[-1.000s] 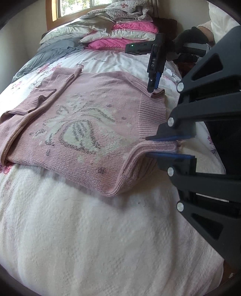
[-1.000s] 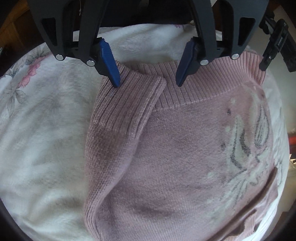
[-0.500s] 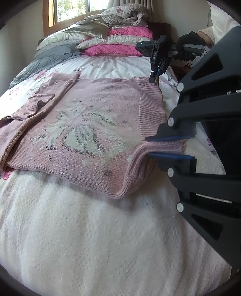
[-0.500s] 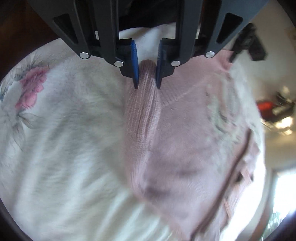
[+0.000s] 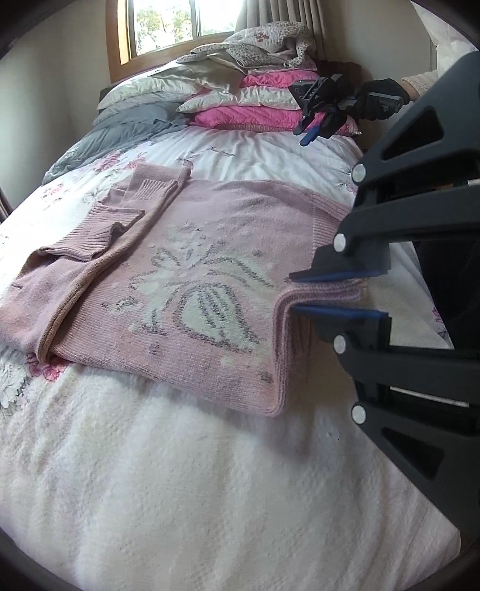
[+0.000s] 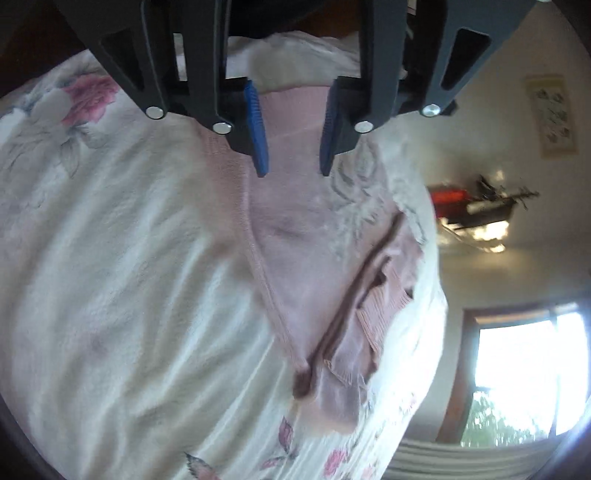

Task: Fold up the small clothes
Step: 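Lift the hem with both tools and fold it up toward the collar, then lay the folded hem over the sweater and open both tools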

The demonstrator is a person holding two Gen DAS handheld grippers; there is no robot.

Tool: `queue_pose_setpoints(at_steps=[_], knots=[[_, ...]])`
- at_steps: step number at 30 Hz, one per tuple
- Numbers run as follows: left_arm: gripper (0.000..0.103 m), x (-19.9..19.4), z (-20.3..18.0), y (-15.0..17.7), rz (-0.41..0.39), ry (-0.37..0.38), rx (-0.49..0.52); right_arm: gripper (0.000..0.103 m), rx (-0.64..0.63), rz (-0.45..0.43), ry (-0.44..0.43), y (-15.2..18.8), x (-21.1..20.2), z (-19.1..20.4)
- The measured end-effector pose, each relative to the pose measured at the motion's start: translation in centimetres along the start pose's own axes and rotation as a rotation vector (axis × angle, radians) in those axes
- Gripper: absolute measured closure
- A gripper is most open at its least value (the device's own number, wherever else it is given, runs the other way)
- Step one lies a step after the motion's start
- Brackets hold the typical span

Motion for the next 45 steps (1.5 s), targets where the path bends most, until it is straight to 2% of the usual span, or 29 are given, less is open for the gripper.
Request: queue_pose_setpoints(at_steps=[2,6,8,12,14,15,16,17,18,19,20,21,24,25,29,32,36,40,42,43,45], knots=[[0.092,0.2,-0.2,0.0,0.007,-0.014,0.009,0.041,0.003,0.059,0.088,0.9,2.2,-0.2],[0.093,0.3,-0.3,0.4,0.015,-0.014,-0.005,0.04,0.011,0.145,0.235,3.1,6.4,-1.0],[0.093,0.5,-0.2,0.7,0.02,-0.014,-0.01,0.034,0.02,0.176,0.34,4.4,8.3,-1.5],[0.093,0.9,0.1,1.1,0.036,-0.018,-0.008,0.035,-0.028,0.231,0.531,6.3,11.7,-2.3],[0.093,1.0,0.2,1.2,0.043,-0.021,-0.003,0.037,-0.02,0.263,0.567,7.1,12.9,-3.2],[0.093,1.0,0.3,1.2,0.044,-0.022,0.0,0.039,-0.013,0.272,0.582,7.4,13.2,-3.7],[0.093,1.0,0.4,1.2,0.046,-0.021,-0.001,0.052,-0.006,0.272,0.588,7.7,13.2,-4.3],[0.093,1.0,0.6,1.3,0.048,-0.018,-0.003,0.063,0.002,0.269,0.576,7.9,13.0,-4.8],[0.093,1.1,0.8,1.3,0.05,-0.018,-0.004,0.067,0.011,0.263,0.538,8.1,12.6,-5.1],[0.093,1.1,0.9,1.3,0.051,-0.018,-0.004,0.078,0.021,0.259,0.498,8.1,12.1,-5.3],[0.093,1.1,1.1,1.3,0.051,-0.015,-0.007,0.082,0.03,0.251,0.453,8.1,11.5,-5.4],[0.093,1.1,1.3,1.2,0.051,-0.01,-0.013,0.083,0.051,0.237,0.374,8.0,10.8,-5.3],[0.094,0.7,1.3,0.9,0.035,0.0,-0.015,0.084,0.138,0.17,0.032,7.2,8.3,-4.3],[0.094,0.4,1.1,0.6,0.027,0.007,-0.012,0.084,0.136,0.143,-0.042,6.8,7.3,-3.6],[0.093,-0.4,0.6,-1.1,-0.013,0.05,-0.019,0.084,0.13,0.051,-0.242,3.8,4.0,-0.4],[0.093,-0.9,0.3,-3.2,-0.055,0.074,-0.041,0.084,0.165,-0.013,-0.35,0.7,2.9,0.9],[0.097,-1.4,0.6,-6.8,-0.136,0.072,-0.084,0.084,0.174,-0.058,-0.384,-3.8,3.0,2.4],[0.097,-0.9,1.5,-10.4,-0.162,0.014,-0.118,0.083,0.217,-0.058,-0.346,-7.0,4.6,2.1],[0.096,-0.6,1.7,-11.8,-0.153,-0.037,-0.096,0.075,0.248,-0.061,-0.329,-8.4,5.0,1.7],[0.092,-0.4,1.6,-12.3,-0.141,-0.06,-0.077,0.068,0.261,-0.069,-0.329,-9.0,5.2,1.5],[0.088,-0.1,0.8,-12.5,-0.112,-0.075,-0.026,0.06,0.27,-0.091,-0.307,-9.8,5.5,0.8]])
Point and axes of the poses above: each gripper's, at about its wrist camera, not at the fingertips, and x roughly the way its jaws point, z to its left, y to its underside, the point moved 3 cm from there along x, roughly the way its jaws point, and after that the axes turned 5 degrees about -y, right-handed, at the moved point
